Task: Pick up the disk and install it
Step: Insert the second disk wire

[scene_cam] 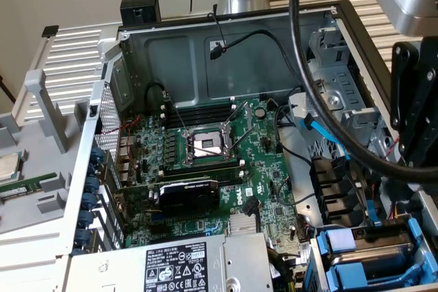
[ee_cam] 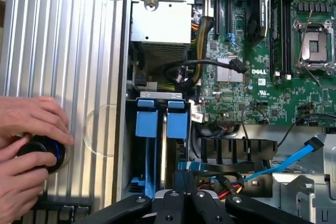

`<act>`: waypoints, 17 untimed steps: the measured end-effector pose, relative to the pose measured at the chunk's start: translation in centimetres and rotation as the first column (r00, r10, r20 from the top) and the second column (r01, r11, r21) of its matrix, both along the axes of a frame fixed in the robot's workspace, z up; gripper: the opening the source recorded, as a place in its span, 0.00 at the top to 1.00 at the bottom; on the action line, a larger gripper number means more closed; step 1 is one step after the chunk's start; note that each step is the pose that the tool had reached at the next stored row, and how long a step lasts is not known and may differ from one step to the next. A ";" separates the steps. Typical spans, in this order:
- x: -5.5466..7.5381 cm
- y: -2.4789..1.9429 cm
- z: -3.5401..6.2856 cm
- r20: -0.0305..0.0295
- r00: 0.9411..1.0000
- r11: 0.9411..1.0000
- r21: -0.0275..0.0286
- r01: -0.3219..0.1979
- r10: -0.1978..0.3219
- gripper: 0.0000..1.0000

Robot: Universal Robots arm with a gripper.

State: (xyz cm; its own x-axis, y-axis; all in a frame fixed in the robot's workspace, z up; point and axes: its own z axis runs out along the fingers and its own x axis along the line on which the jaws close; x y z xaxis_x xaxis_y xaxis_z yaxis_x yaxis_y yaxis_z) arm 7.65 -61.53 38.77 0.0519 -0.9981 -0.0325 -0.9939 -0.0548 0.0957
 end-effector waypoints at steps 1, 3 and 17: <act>0.0 0.00 0.00 0.000 1.000 1.000 0.000 -0.018 0.018 0.89; 0.0 0.00 -0.01 0.000 0.998 0.998 0.001 -0.055 0.055 0.89; 0.0 0.00 0.00 0.001 0.952 0.952 0.006 -0.305 0.305 0.89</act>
